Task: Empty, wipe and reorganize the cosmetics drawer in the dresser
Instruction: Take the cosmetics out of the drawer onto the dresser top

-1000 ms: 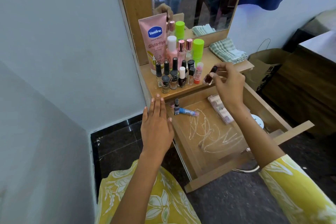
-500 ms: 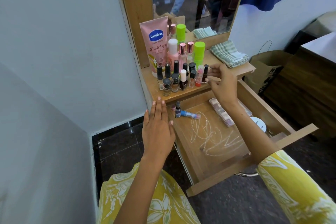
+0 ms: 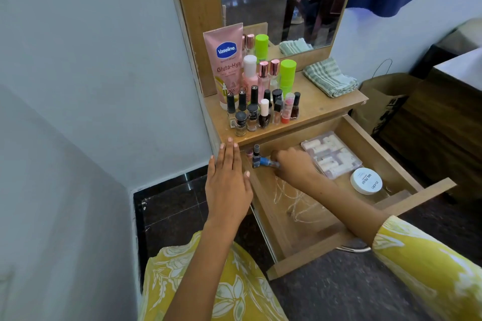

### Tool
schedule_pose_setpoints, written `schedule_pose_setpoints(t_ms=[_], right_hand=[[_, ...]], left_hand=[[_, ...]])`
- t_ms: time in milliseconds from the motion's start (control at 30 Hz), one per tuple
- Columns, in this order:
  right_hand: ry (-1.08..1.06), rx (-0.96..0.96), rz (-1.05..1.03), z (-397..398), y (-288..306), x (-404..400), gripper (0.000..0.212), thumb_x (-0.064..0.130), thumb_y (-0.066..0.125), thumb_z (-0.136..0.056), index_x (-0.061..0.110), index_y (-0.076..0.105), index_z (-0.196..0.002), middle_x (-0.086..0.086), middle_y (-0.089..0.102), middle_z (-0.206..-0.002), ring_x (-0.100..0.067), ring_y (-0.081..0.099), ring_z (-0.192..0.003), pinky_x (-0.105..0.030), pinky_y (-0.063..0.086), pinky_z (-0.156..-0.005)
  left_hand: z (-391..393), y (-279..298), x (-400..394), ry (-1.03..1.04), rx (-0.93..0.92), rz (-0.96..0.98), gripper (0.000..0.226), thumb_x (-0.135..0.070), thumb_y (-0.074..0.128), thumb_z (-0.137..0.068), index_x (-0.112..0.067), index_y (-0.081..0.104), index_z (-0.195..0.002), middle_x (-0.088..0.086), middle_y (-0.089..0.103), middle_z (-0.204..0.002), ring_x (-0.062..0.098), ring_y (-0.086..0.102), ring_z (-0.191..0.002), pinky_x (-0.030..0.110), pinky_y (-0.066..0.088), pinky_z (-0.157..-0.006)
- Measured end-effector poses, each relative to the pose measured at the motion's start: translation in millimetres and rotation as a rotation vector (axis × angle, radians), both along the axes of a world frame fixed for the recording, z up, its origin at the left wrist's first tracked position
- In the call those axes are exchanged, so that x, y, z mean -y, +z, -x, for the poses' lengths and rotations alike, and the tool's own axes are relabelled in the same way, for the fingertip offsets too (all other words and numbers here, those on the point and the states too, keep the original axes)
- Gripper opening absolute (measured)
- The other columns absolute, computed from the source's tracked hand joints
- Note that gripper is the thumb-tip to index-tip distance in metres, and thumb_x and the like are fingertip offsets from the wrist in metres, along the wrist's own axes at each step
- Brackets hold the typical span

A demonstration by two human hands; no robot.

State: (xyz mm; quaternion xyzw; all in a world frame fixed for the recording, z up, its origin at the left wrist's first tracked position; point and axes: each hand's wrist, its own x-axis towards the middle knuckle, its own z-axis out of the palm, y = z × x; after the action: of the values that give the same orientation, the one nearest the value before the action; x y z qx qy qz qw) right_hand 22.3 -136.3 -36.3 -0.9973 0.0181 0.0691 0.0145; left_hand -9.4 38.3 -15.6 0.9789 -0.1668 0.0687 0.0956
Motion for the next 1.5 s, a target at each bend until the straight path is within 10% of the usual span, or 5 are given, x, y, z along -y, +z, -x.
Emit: schedule_pose_setpoints(t_ms=[200, 600, 1033, 1300, 1500], right_hand=[[0.017, -0.014, 0.032, -4, 1, 3, 0.022, 0.029, 0.067, -0.082, 0.014, 0.063, -0.098, -0.005, 0.066, -0.094, -0.022, 0.064, -0.084, -0.031, 0.047, -0.061], [-0.411, 0.653, -0.880, 21, 69, 61, 0.008, 0.010, 0.072, -0.068, 0.007, 0.071, -0.076, -0.005, 0.067, -0.069, -0.002, 0.053, -0.060, -0.010, 0.043, -0.056], [-0.243, 0.492, -0.778, 10, 76, 40, 0.004, 0.010, 0.068, -0.077, 0.010, 0.066, -0.081, -0.002, 0.068, -0.085, -0.015, 0.062, -0.074, -0.021, 0.048, -0.064], [0.011, 0.403, -1.066, 36, 70, -15, 0.031, 0.008, 0.080, -0.071, 0.014, 0.061, -0.094, 0.004, 0.068, -0.089, -0.004, 0.066, -0.080, -0.017, 0.055, -0.073], [0.085, 0.419, -1.164, 35, 73, -35, 0.028, 0.009, 0.081, -0.070, 0.013, 0.064, -0.093, 0.002, 0.071, -0.089, -0.007, 0.069, -0.081, -0.024, 0.058, -0.074]], left_hand=[[-1, -1, -1, 0.004, -0.002, -0.012, 0.061, -0.035, 0.022, -0.101, -0.012, -0.008, -0.149, 0.004, -0.014, -0.157, 0.017, -0.011, -0.145, 0.034, -0.012, -0.112], [-1, -4, -2, -0.007, 0.012, 0.019, 0.061, -0.035, 0.023, -0.101, -0.014, -0.010, -0.148, 0.003, -0.014, -0.157, 0.017, -0.011, -0.145, 0.033, -0.012, -0.112], [0, -2, -1, -0.014, 0.023, 0.047, 0.059, -0.035, 0.021, -0.101, -0.013, -0.007, -0.149, 0.004, -0.011, -0.158, 0.017, -0.009, -0.145, 0.034, -0.010, -0.115], [3, 17, -3, -0.060, 0.138, 0.504, 0.053, -0.037, 0.069, -0.082, -0.015, 0.057, -0.129, -0.001, 0.060, -0.125, 0.015, 0.051, -0.115, 0.030, 0.032, -0.100], [-4, 26, -1, 0.055, 0.162, 0.786, 0.027, -0.030, 0.074, -0.077, -0.018, 0.074, -0.101, -0.005, 0.070, -0.092, 0.015, 0.057, -0.086, 0.044, 0.047, -0.075]])
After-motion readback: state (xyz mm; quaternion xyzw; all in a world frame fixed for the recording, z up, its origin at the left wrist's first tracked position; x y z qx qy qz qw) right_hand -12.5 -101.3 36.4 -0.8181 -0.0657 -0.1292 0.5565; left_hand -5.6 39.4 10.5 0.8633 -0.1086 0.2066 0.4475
